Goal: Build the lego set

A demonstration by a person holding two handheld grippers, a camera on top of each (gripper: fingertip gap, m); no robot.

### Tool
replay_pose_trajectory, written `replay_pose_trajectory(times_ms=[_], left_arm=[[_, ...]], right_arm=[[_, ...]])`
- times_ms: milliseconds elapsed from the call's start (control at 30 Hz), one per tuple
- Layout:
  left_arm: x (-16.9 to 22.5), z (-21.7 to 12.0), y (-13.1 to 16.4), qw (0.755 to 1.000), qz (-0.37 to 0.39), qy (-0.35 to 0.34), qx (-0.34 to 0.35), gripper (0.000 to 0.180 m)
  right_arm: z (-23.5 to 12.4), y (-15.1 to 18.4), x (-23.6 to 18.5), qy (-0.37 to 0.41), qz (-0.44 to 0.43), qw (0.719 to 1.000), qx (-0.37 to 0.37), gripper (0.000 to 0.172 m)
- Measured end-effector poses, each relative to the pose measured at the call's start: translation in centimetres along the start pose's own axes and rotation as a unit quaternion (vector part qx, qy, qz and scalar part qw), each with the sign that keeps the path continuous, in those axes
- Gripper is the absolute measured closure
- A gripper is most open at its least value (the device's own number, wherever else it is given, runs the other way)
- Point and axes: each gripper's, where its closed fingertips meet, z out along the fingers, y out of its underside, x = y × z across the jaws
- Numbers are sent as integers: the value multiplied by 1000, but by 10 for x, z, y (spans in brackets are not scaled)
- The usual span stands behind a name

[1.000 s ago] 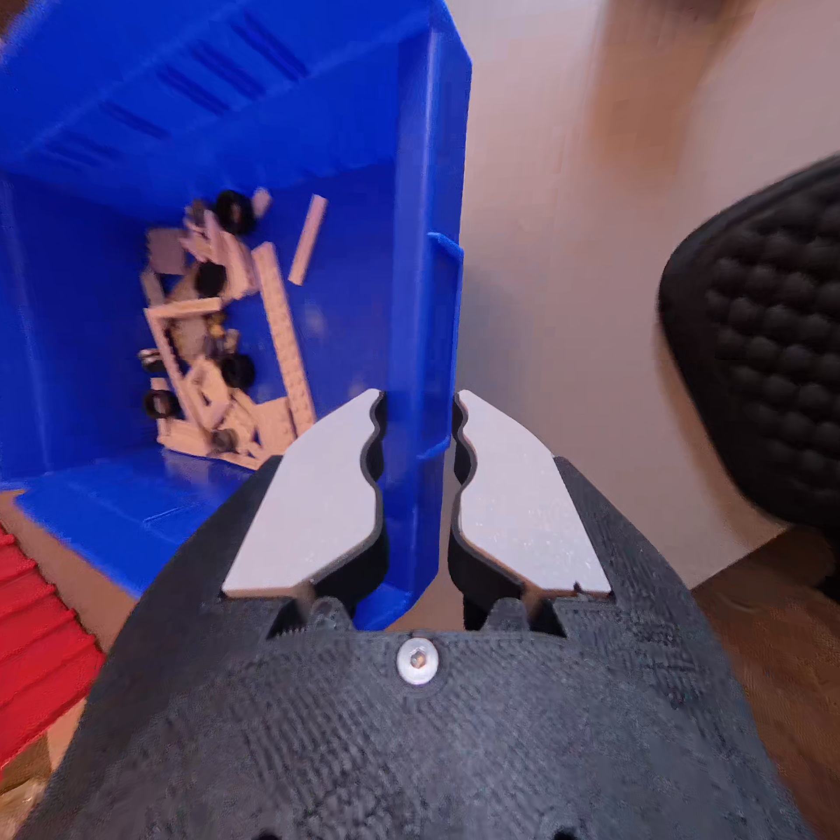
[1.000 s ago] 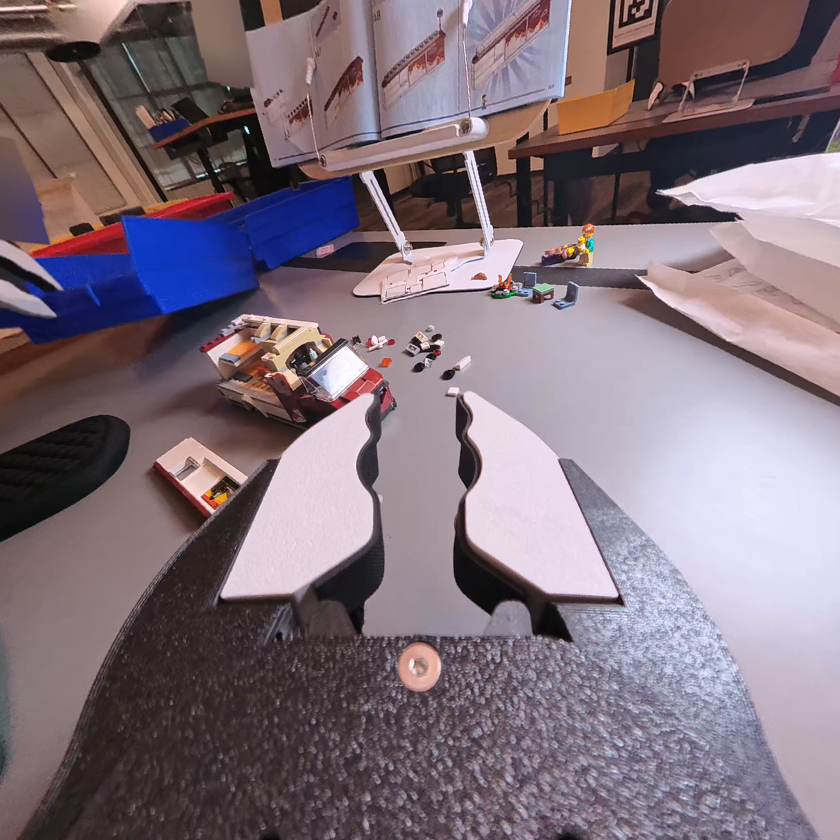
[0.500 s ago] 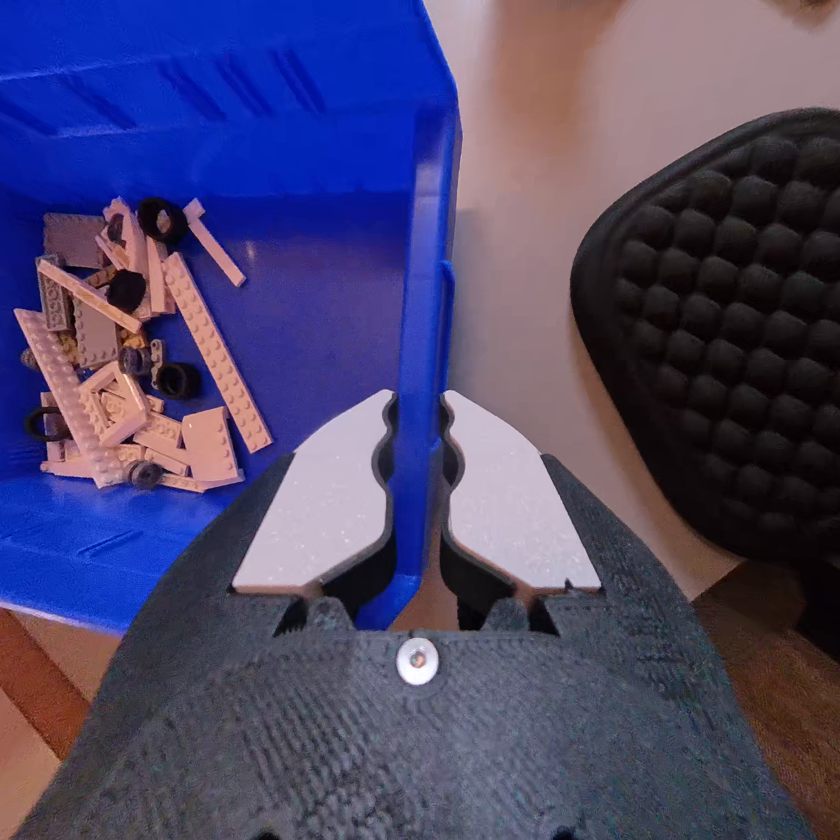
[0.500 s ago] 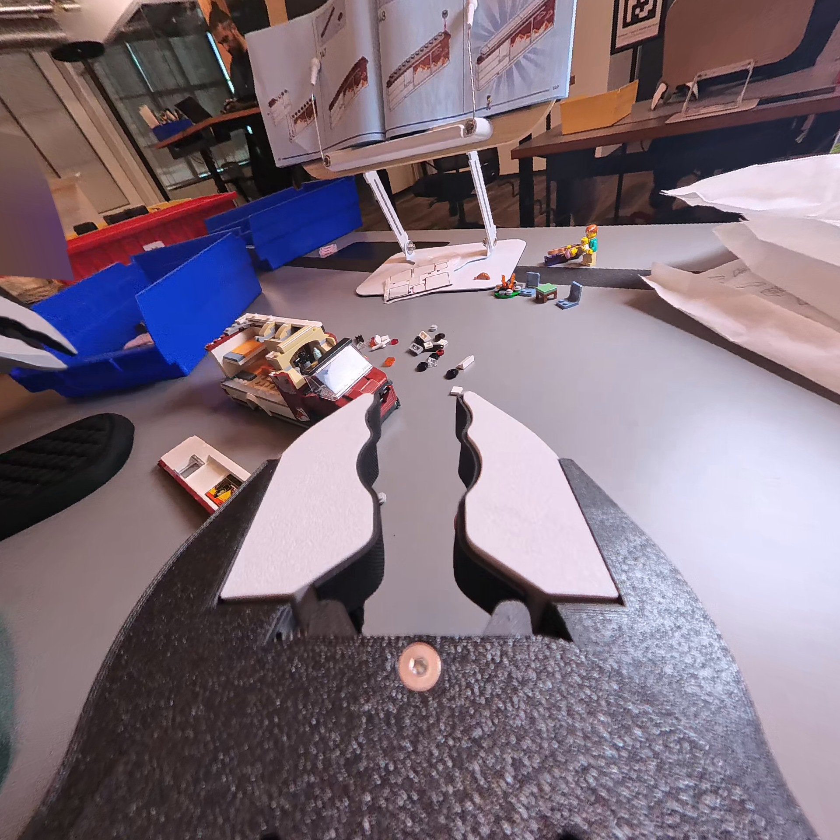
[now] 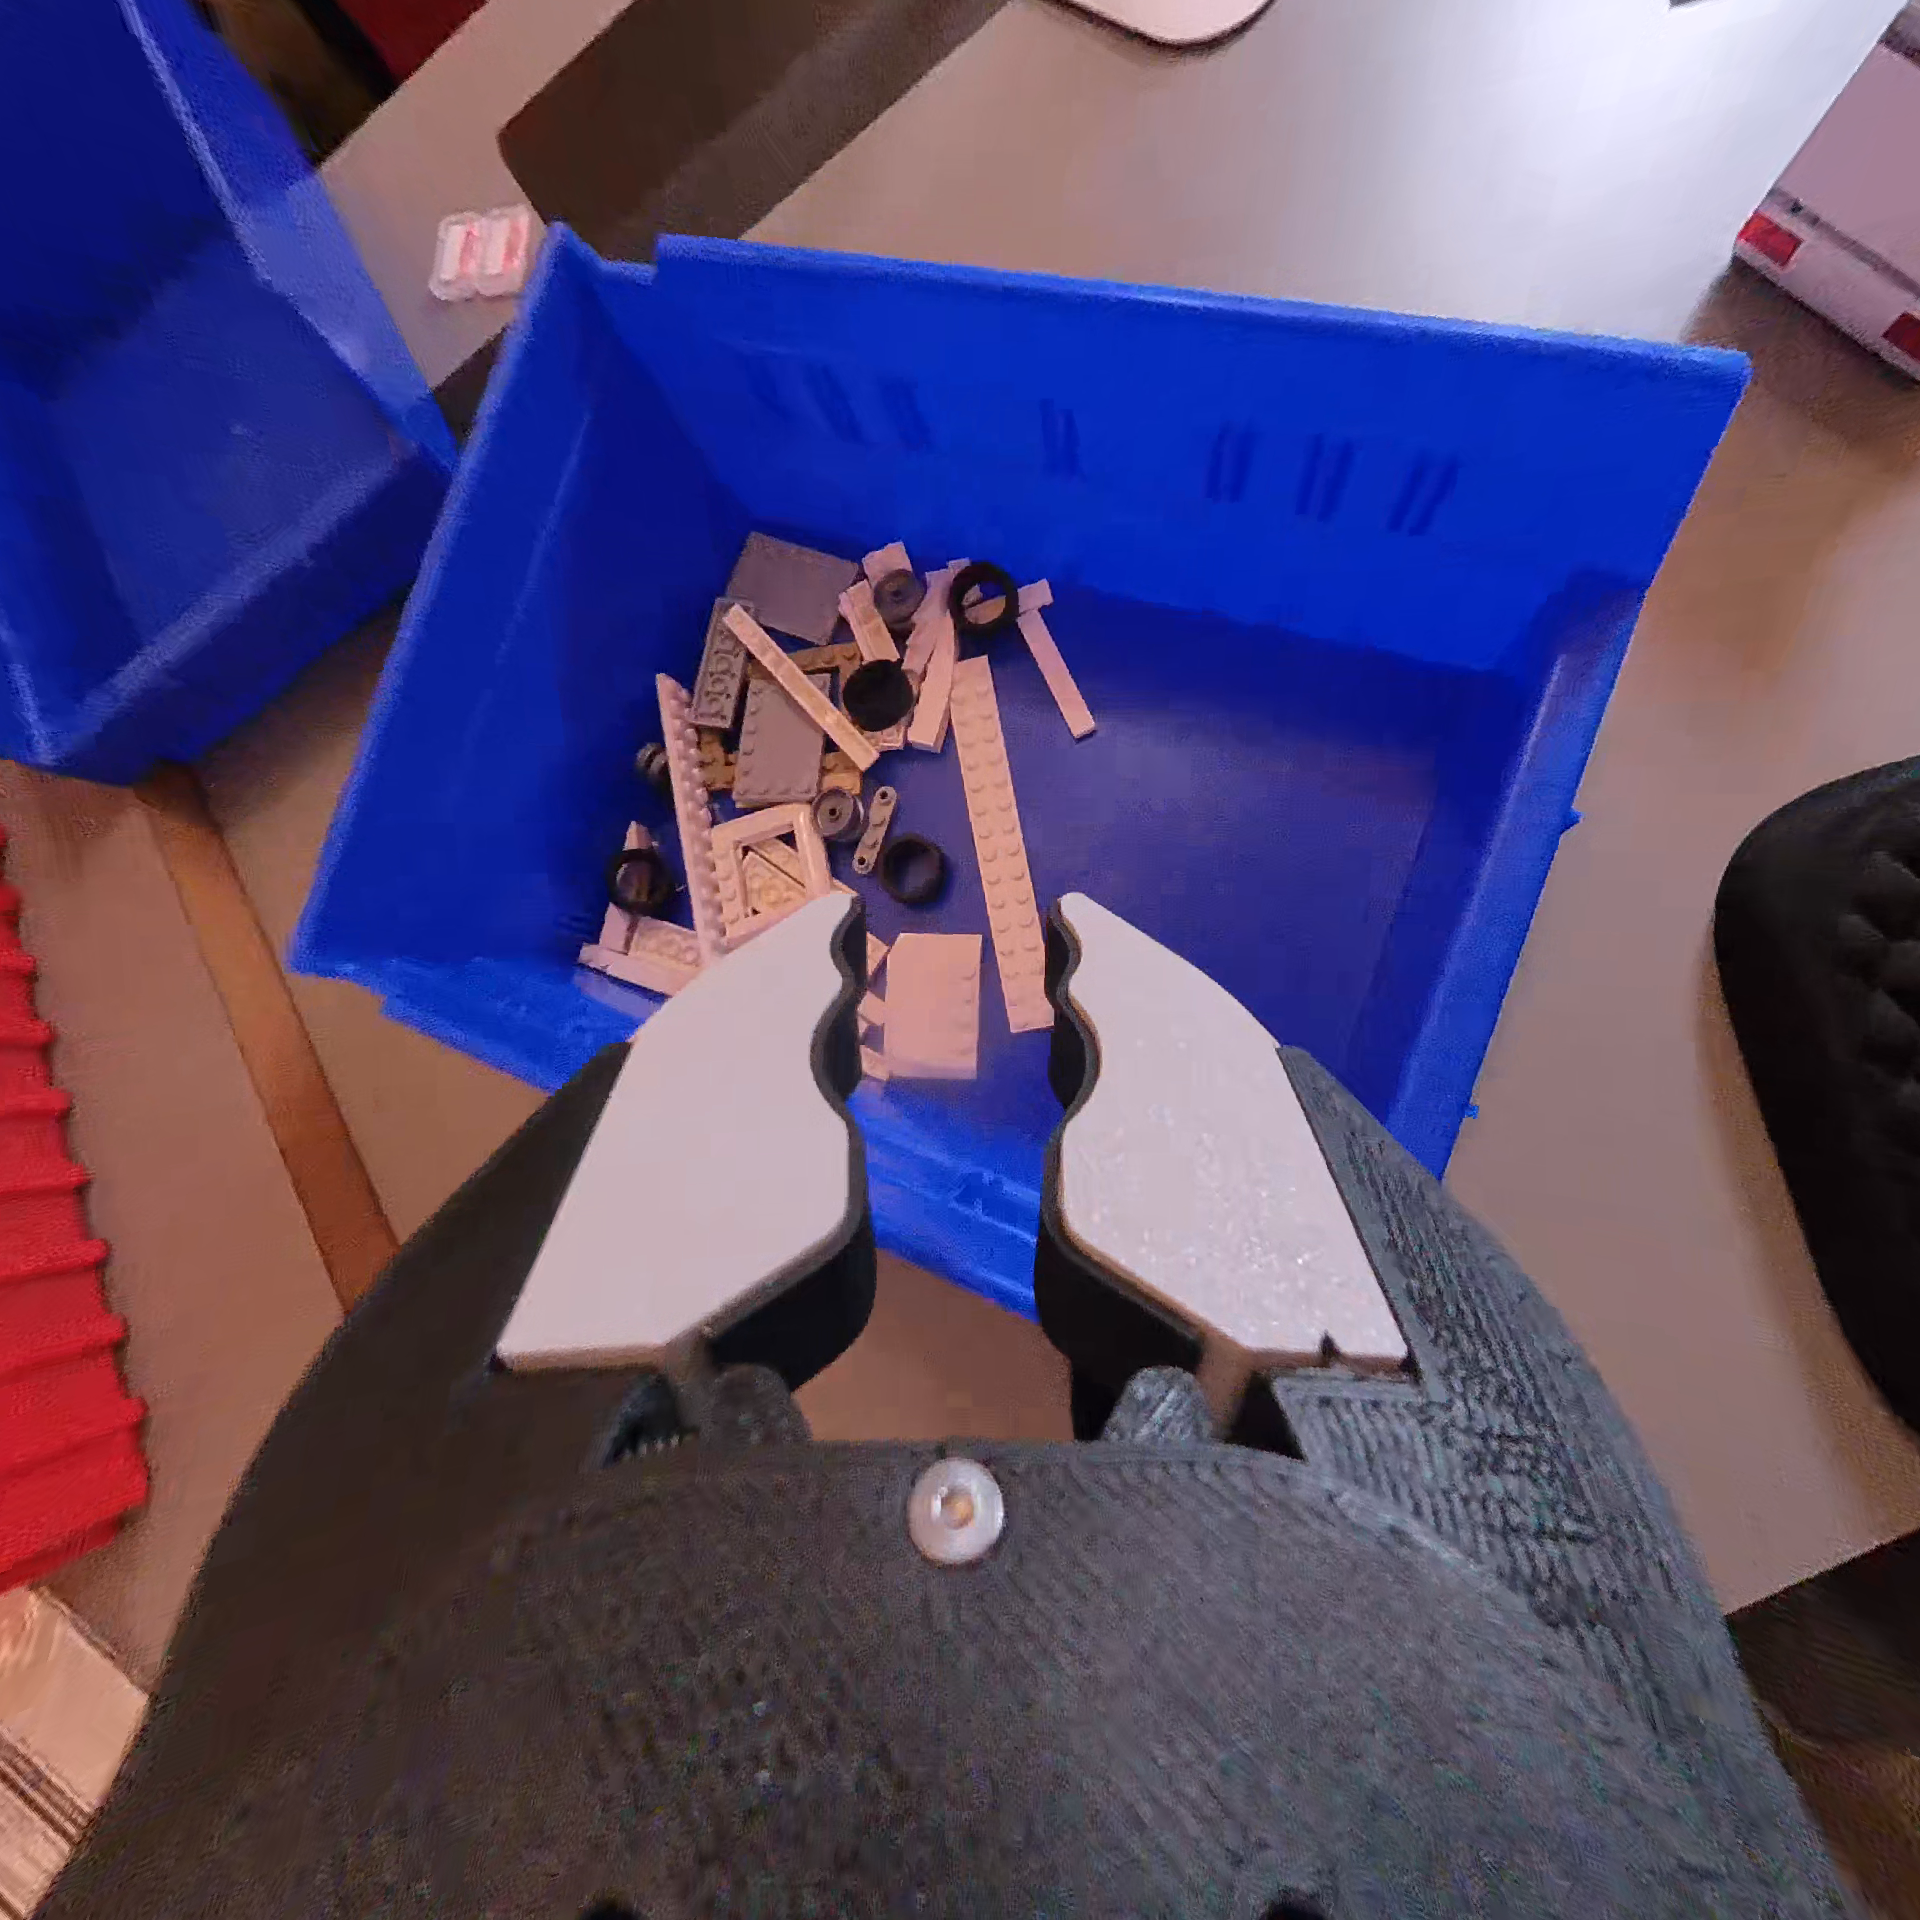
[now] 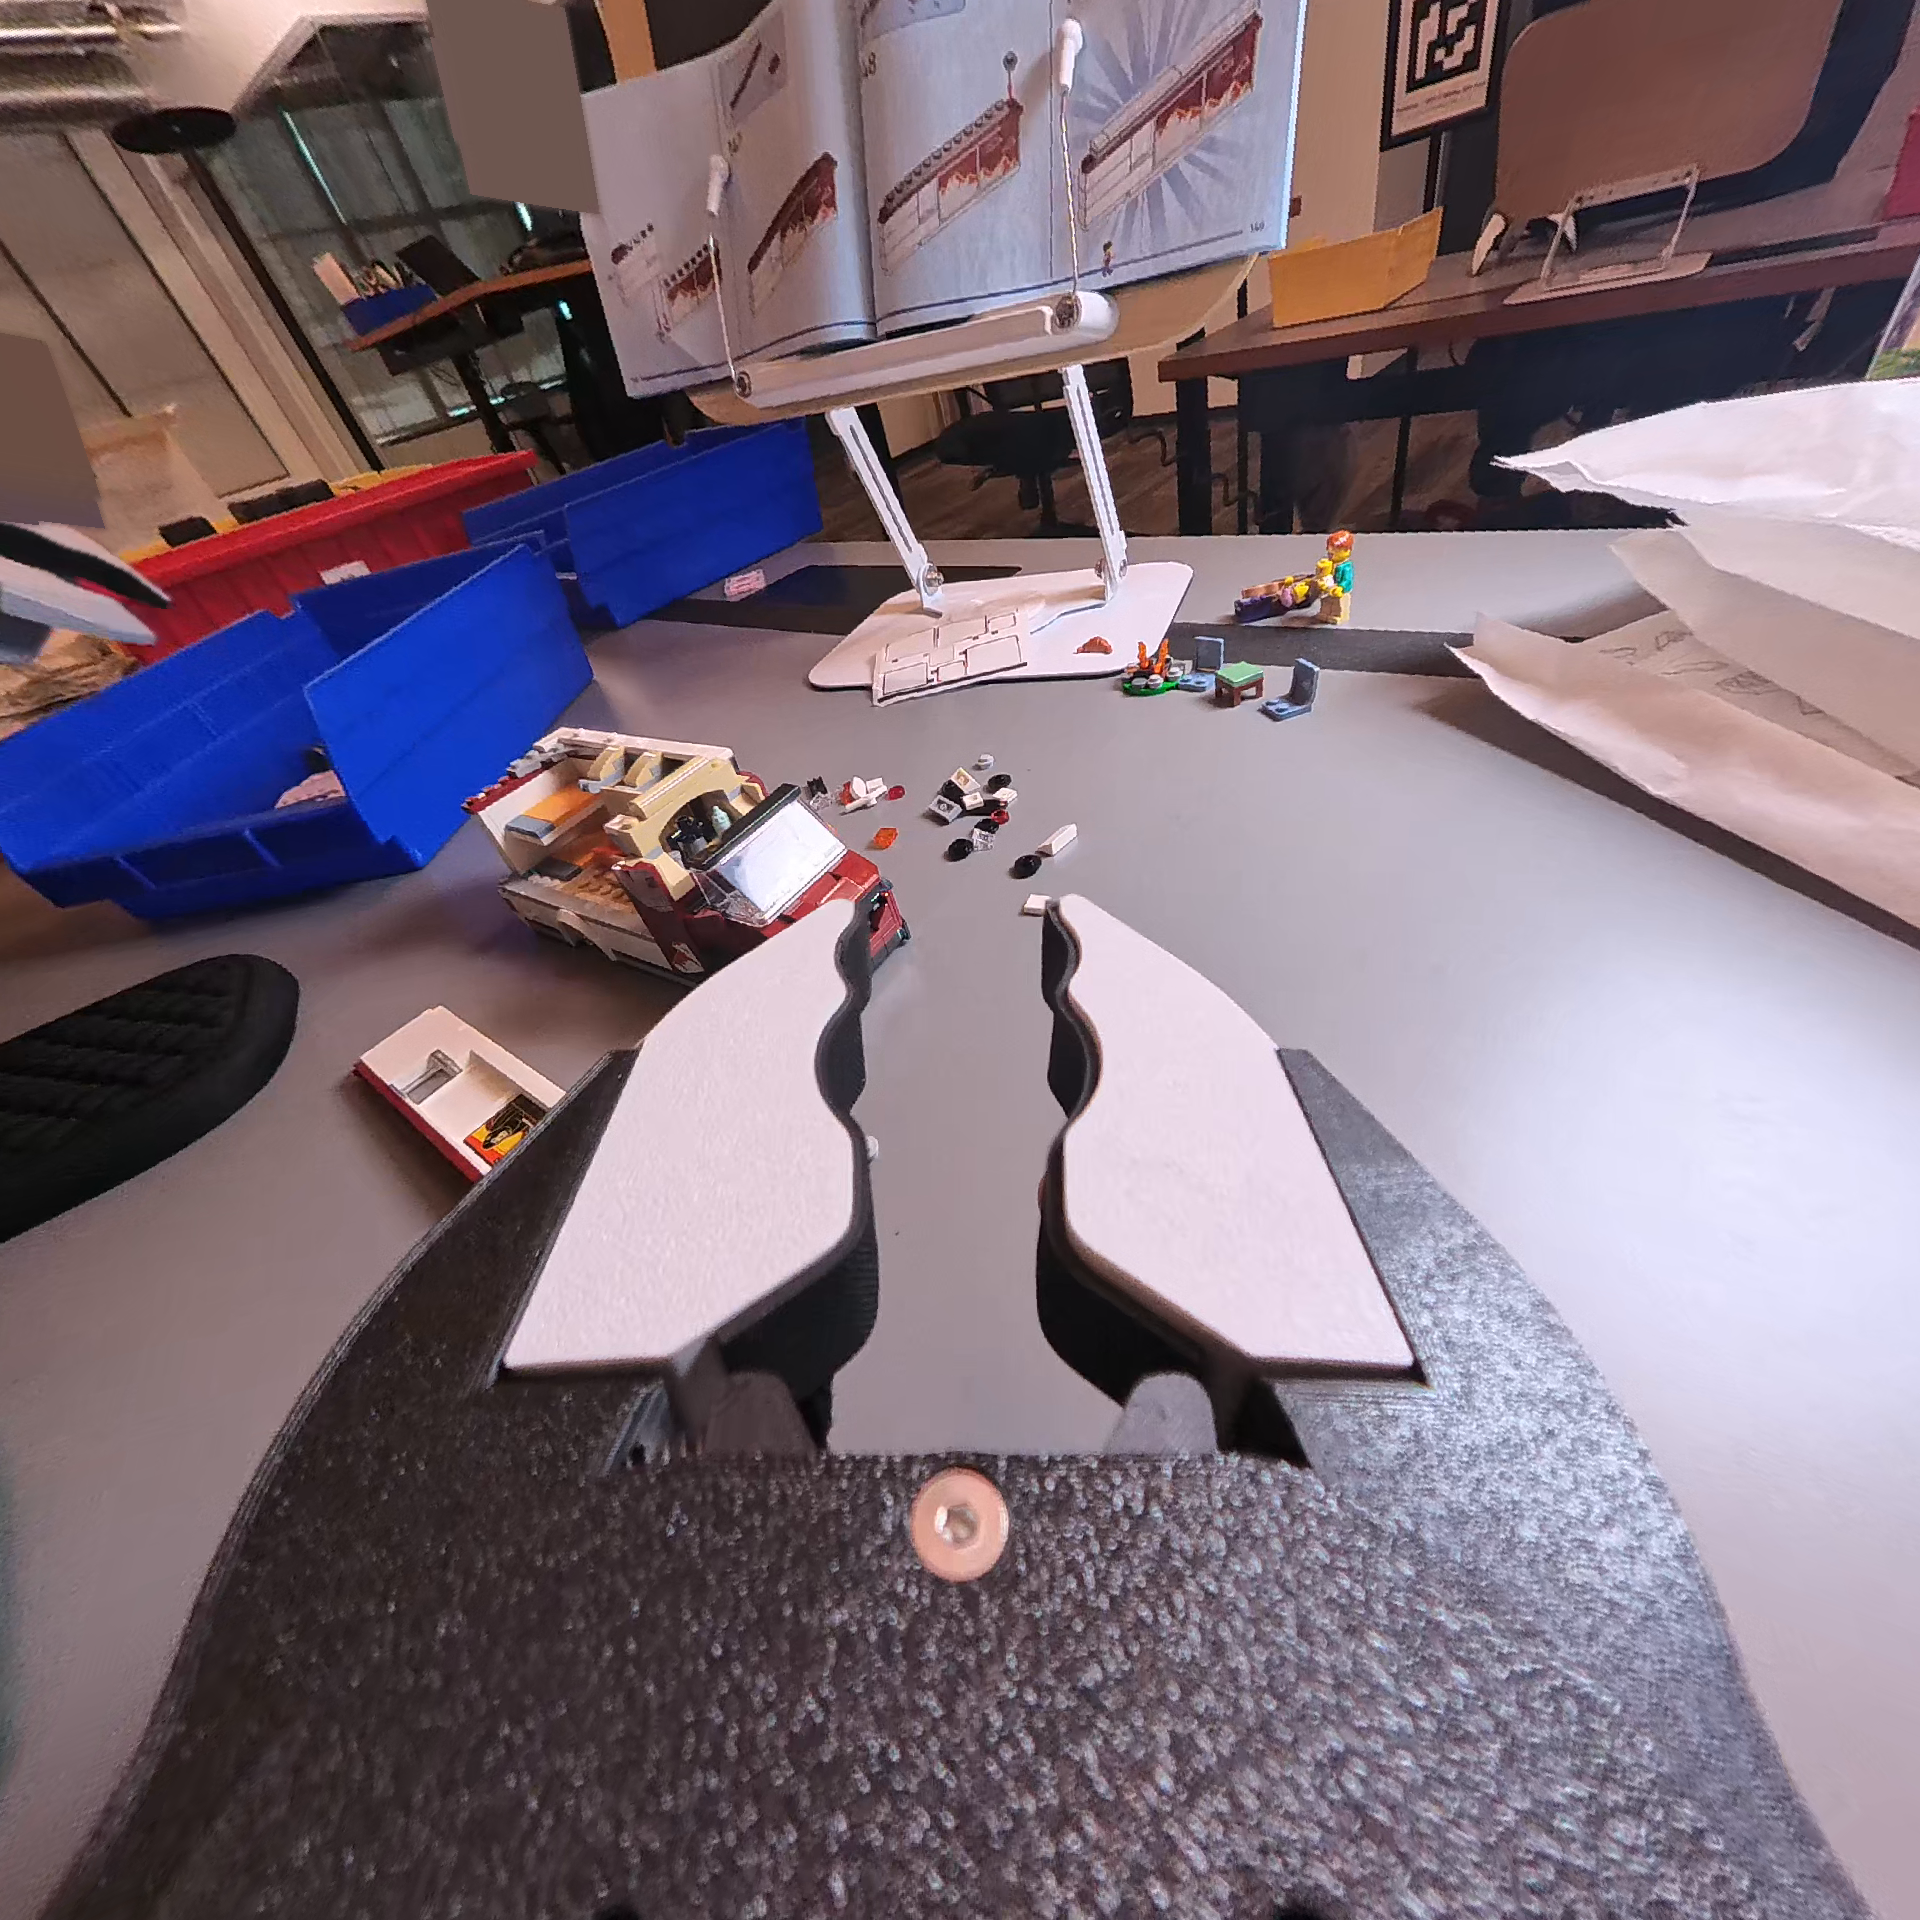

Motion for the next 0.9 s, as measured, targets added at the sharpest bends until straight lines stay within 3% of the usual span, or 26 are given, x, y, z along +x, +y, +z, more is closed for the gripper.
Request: replay_pose_trajectory(times_ms=[200,467,667,800,900], left_arm=[[22,56,-8,991,59,75,-92,144],[51,105,22,955,84,155,-239,134],[55,119,38,945,79,159,-274,137],[56,122,34,950,78,162,-257,164],[63,121,32,948,87,176,-249,170]], right_arm=[[-1,1,-5,-1,-15,1000,-2,141],[-3,2,-5,-6,-21,1000,-2,141],[-2,5,-2,-12,-11,1000,-6,141],[-1,8,-2,-16,-7,1000,-10,141],[-1,8,-1,-16,-5,1000,-10,141]])
